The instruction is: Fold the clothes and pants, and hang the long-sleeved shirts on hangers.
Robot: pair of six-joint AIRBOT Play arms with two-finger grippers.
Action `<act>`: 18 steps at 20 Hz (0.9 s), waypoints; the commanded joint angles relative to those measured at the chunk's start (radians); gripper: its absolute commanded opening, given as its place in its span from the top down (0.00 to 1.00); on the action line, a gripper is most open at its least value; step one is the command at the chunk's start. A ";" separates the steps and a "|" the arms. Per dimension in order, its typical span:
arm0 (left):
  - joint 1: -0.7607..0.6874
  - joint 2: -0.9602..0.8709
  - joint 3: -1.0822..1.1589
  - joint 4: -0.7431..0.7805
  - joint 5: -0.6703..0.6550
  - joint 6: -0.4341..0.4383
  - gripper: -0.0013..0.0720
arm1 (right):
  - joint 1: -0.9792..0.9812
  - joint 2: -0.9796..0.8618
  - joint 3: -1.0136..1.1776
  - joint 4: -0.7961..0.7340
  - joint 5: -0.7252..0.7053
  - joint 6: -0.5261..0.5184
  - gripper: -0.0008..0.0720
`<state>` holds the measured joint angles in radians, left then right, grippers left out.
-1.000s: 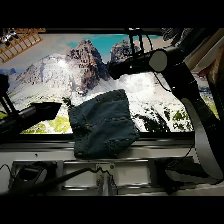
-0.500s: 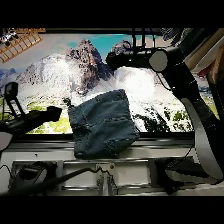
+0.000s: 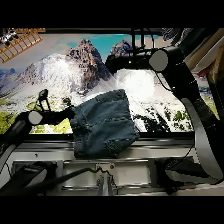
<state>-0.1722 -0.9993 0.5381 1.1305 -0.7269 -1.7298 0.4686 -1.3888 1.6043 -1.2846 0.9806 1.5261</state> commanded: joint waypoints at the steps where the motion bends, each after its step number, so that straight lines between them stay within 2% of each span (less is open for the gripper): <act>1: 0.002 -0.149 0.003 -0.114 0.099 0.097 0.01 | 0.001 0.005 0.001 -0.004 0.152 -0.027 0.02; 2: 0.002 -0.169 0.016 -0.116 0.103 0.097 0.02 | 0.001 0.010 0.001 -0.004 0.172 -0.030 0.03; 3: -0.002 -0.182 0.035 -0.135 0.103 0.110 0.14 | 0.001 0.016 0.001 -0.006 0.184 -0.030 0.03; 4: -0.010 -0.190 0.054 -0.191 0.112 0.164 0.25 | 0.001 0.024 0.001 -0.012 0.192 -0.028 0.05; 5: -0.022 -0.193 0.078 -0.274 0.125 0.262 0.44 | 0.000 0.032 0.001 -0.035 0.206 -0.021 0.16; 6: -0.031 -0.192 0.103 -0.348 0.128 0.352 0.69 | -0.003 0.040 0.001 -0.102 0.244 0.023 0.26; 7: -0.032 -0.188 0.135 -0.402 0.118 0.416 0.96 | -0.018 0.046 -0.001 -0.228 0.313 0.127 0.28; 8: -0.028 -0.177 0.167 -0.404 0.111 0.426 0.96 | -0.041 0.051 -0.017 -0.352 0.372 0.227 0.27; 9: -0.014 -0.157 0.197 -0.399 0.109 0.426 0.96 | -0.082 0.063 -0.057 -0.395 0.393 0.280 0.27; 10: 0.002 -0.131 0.218 -0.399 0.108 0.426 0.96 | -0.127 0.073 -0.108 -0.352 0.376 0.279 0.27; 12: 0.027 -0.070 0.241 -0.399 0.109 0.426 0.96 | -0.220 0.078 -0.213 -0.155 0.337 0.208 0.27; 15: 0.032 -0.021 0.242 -0.398 0.109 0.429 0.96 | -0.340 0.062 -0.367 0.204 0.221 0.080 0.18; 18: 0.031 -0.021 0.242 -0.398 0.110 0.429 0.96 | -0.401 0.027 -0.471 0.316 0.177 0.019 0.18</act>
<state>-0.1455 -1.0370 0.7731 0.7399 -0.6197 -1.3121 0.1390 -1.3392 1.2377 -1.1526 1.2137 1.6165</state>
